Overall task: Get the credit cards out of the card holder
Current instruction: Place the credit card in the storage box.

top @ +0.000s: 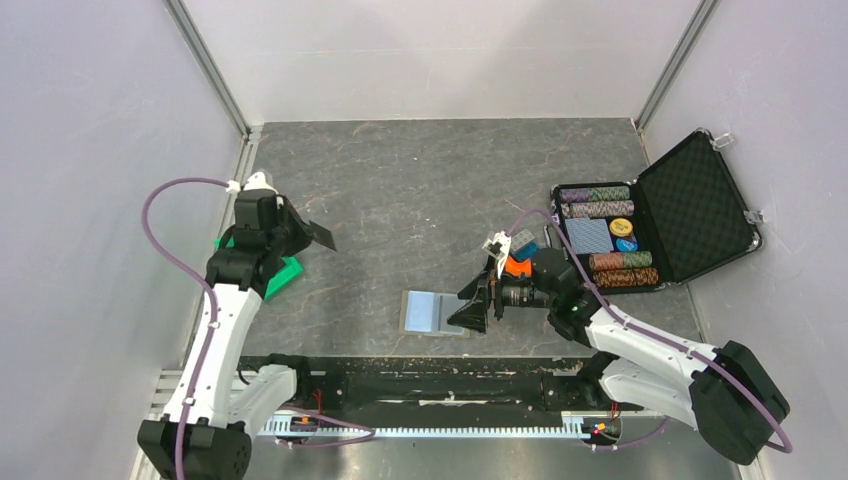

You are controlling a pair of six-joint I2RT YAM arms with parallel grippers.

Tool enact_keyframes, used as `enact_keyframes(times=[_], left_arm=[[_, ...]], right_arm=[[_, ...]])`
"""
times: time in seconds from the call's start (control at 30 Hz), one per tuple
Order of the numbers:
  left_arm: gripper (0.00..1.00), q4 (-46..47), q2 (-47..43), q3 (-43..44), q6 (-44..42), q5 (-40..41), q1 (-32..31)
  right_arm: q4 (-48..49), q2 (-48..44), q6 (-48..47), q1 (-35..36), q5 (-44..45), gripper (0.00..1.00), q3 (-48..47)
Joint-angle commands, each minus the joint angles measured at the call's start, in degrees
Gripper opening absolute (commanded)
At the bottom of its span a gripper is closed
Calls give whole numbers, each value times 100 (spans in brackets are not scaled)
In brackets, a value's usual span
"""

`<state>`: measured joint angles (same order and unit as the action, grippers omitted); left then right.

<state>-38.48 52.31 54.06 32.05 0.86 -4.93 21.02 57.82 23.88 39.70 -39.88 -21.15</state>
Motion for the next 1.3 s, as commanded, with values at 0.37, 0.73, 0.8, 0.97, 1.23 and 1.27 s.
enact_keyframes(times=[0.37,0.73,0.8,0.97,1.23,1.27], left_arm=[[2,590,856,662,-366,1088,2107],[2,2270,1094,-490,-106,630,2987],[2,2549,1115,-649,-190,636,3076],[2,2935,1375,-713,-405,581,3114],[2,3147,1877,-653,-530,266,3152],[2,3136,1915,-645,-563,253,3156]], right_arm=[[95,-145,-197,-92,13,98,258],[145,-81,-286,-200,75,98,332],[162,2,-301,-222,60,98,315],[311,122,-226,-270,67,98,304],[333,221,-192,-393,33,98,260],[333,225,-195,-408,33,98,252]])
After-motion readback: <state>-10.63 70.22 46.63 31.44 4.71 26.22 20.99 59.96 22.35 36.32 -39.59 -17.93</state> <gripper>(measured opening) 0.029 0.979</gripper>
